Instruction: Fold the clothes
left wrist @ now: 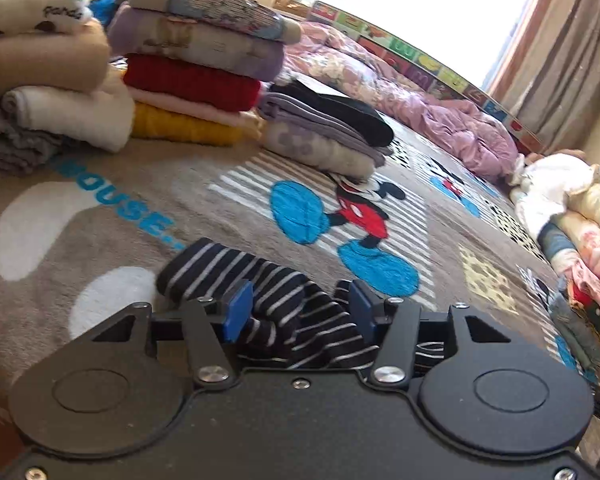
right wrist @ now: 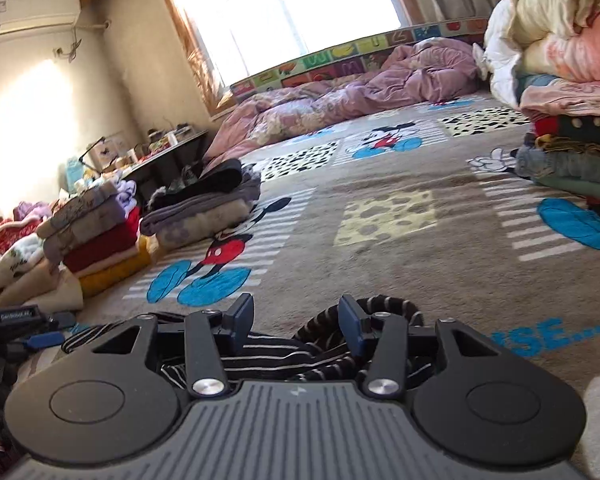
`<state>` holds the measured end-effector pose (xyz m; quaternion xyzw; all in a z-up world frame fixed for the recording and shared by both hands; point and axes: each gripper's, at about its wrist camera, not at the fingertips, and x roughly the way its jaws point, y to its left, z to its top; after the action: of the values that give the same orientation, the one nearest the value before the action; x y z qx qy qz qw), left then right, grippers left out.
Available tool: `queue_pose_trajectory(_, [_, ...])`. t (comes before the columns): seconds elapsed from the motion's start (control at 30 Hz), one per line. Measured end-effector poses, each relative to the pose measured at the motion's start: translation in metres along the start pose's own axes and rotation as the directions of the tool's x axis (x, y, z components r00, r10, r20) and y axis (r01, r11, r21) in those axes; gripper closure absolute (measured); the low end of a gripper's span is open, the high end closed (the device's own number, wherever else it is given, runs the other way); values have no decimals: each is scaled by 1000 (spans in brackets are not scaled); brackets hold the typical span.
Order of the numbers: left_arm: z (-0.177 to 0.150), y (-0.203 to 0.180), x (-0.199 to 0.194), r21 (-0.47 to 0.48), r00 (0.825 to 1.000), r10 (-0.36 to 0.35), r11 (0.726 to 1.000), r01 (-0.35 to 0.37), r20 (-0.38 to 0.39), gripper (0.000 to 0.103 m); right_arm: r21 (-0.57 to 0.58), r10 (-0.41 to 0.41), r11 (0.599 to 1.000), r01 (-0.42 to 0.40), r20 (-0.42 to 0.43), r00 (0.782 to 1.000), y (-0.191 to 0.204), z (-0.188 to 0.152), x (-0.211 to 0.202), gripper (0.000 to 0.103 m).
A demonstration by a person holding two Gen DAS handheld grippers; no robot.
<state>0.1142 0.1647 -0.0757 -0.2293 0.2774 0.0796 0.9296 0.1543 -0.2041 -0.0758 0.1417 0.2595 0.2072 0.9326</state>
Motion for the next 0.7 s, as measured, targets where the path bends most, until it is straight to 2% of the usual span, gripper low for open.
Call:
queue_pose_trajectory(0.27, [2,-32,59,93,988,-66,992,80,-142,45,-48,-6,999,0,-113,994,6,-25,34,52])
queue_pose_trajectory(0.33, [2,-33,76,106,984,-58,991,77,-168,45,-39,-18,999,14,-106,994,-3,-34,34,52])
queue_pose_trajectory(0.53, [1,-35,109,197,971,-24,978,72,-238,45,40,26,999,-22,-95,995,-25,-39,32,52])
queue_pose_trajectory(0.63, [7,-42,116,264,967,-10,961,79,-253,43,75,41,997,-33,-101,994,-31,-39,36,51])
queue_pose_trajectory(0.7, [12,-50,125,314,957,3,945,92,-290,43,77,44,996,-36,-105,994,-31,-39,39,50])
